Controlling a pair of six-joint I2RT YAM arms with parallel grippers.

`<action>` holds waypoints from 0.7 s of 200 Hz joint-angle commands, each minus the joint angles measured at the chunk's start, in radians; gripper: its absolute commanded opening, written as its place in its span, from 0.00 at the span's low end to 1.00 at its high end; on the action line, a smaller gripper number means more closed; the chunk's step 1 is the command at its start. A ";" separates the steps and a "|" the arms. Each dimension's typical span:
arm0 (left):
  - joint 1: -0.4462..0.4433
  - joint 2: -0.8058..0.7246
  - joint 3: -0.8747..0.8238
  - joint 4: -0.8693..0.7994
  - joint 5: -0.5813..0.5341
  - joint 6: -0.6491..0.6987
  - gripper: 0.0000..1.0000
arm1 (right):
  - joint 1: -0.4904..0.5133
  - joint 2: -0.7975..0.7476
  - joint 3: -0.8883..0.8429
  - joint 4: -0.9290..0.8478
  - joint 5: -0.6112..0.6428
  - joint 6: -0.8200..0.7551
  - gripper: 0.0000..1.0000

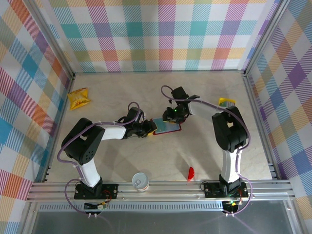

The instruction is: Put the credit cards into the card holder

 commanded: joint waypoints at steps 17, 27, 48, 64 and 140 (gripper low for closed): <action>0.009 -0.002 -0.006 0.020 0.008 0.002 0.31 | -0.012 -0.025 0.018 -0.090 0.107 -0.069 0.40; 0.009 -0.005 -0.005 0.017 0.008 0.004 0.31 | -0.012 -0.013 0.020 -0.095 0.112 -0.081 0.41; 0.009 -0.009 -0.003 0.007 0.007 0.008 0.31 | -0.012 0.011 0.027 -0.106 0.126 -0.105 0.44; 0.009 -0.009 -0.005 0.003 0.007 0.010 0.31 | -0.012 0.026 0.035 -0.116 0.129 -0.119 0.46; 0.009 -0.008 -0.001 0.000 0.005 0.008 0.31 | -0.012 0.051 0.035 -0.113 0.122 -0.118 0.49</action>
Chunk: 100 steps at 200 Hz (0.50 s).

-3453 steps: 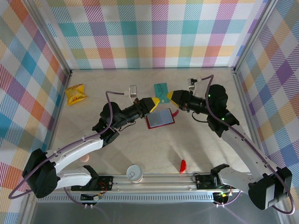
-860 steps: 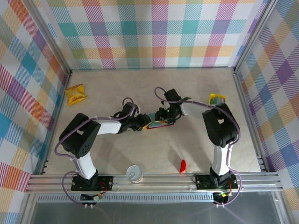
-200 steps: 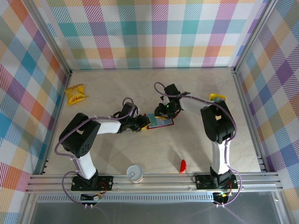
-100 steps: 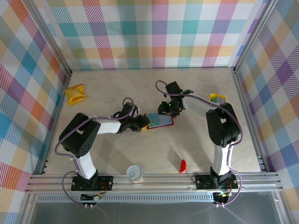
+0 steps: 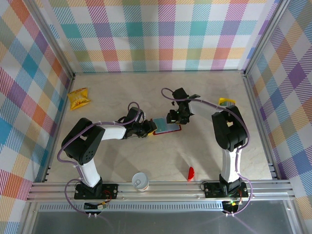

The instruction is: Put the credit cards into the card holder

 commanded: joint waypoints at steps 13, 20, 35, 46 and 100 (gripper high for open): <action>0.009 -0.009 0.000 -0.001 0.005 0.008 0.31 | -0.006 0.023 0.023 -0.015 -0.017 -0.013 0.49; 0.009 -0.009 0.000 -0.003 0.005 0.010 0.31 | -0.006 0.026 0.021 -0.013 -0.024 -0.011 0.49; 0.009 -0.008 0.000 -0.003 0.006 0.010 0.31 | -0.006 0.032 0.021 -0.007 -0.039 -0.009 0.48; 0.009 -0.008 0.000 -0.003 0.005 0.009 0.31 | -0.006 0.037 0.019 -0.002 -0.058 -0.008 0.48; 0.009 -0.011 -0.004 -0.003 0.007 0.010 0.31 | -0.009 0.031 0.015 0.039 -0.150 0.010 0.46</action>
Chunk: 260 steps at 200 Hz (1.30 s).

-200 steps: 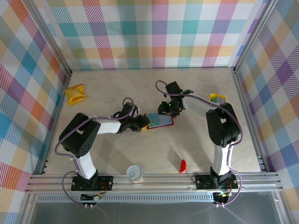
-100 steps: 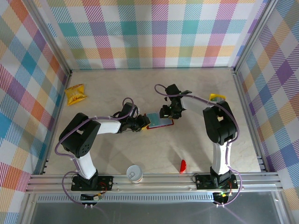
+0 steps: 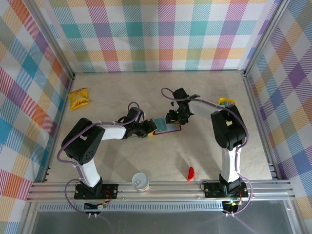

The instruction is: Put the credit cards into the card holder

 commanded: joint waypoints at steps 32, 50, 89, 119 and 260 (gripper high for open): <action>0.009 -0.013 -0.005 -0.001 0.007 0.009 0.31 | -0.002 -0.009 0.014 0.029 -0.076 0.023 0.44; 0.009 -0.013 -0.006 0.001 0.007 0.008 0.31 | -0.002 -0.018 0.012 0.032 -0.084 0.026 0.43; 0.009 -0.015 -0.009 0.002 0.007 0.008 0.31 | -0.003 -0.027 0.003 0.048 -0.115 0.038 0.42; 0.009 -0.018 -0.009 0.002 0.007 0.008 0.31 | -0.002 -0.033 -0.002 0.053 -0.113 0.043 0.41; 0.009 -0.022 -0.007 -0.006 0.005 0.010 0.31 | -0.013 -0.054 -0.007 -0.023 0.086 -0.005 0.45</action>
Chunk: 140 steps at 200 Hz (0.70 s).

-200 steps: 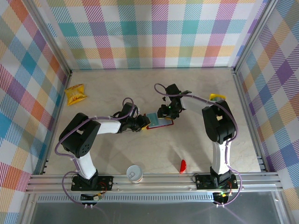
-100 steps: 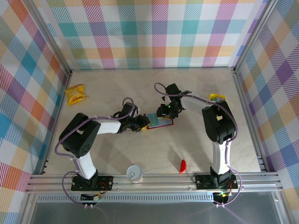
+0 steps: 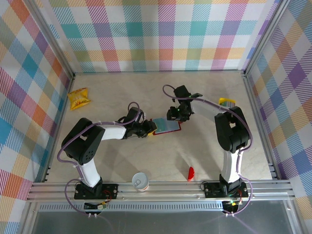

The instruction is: Put the credit cards into the card holder

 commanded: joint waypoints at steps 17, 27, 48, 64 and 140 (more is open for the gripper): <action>0.009 -0.023 -0.006 -0.008 0.005 0.010 0.31 | -0.006 0.020 -0.004 -0.035 -0.005 -0.026 0.45; 0.009 -0.024 -0.006 -0.010 0.005 0.009 0.31 | -0.006 0.029 -0.005 -0.032 -0.020 -0.028 0.45; 0.009 -0.024 -0.003 -0.013 0.005 0.011 0.31 | -0.006 0.046 -0.005 -0.024 -0.050 -0.031 0.45; 0.009 -0.022 -0.002 -0.015 0.006 0.011 0.31 | -0.006 0.055 -0.005 -0.021 -0.056 -0.029 0.45; 0.009 -0.021 0.003 -0.019 0.006 0.011 0.31 | -0.006 0.079 -0.005 -0.026 -0.057 -0.022 0.45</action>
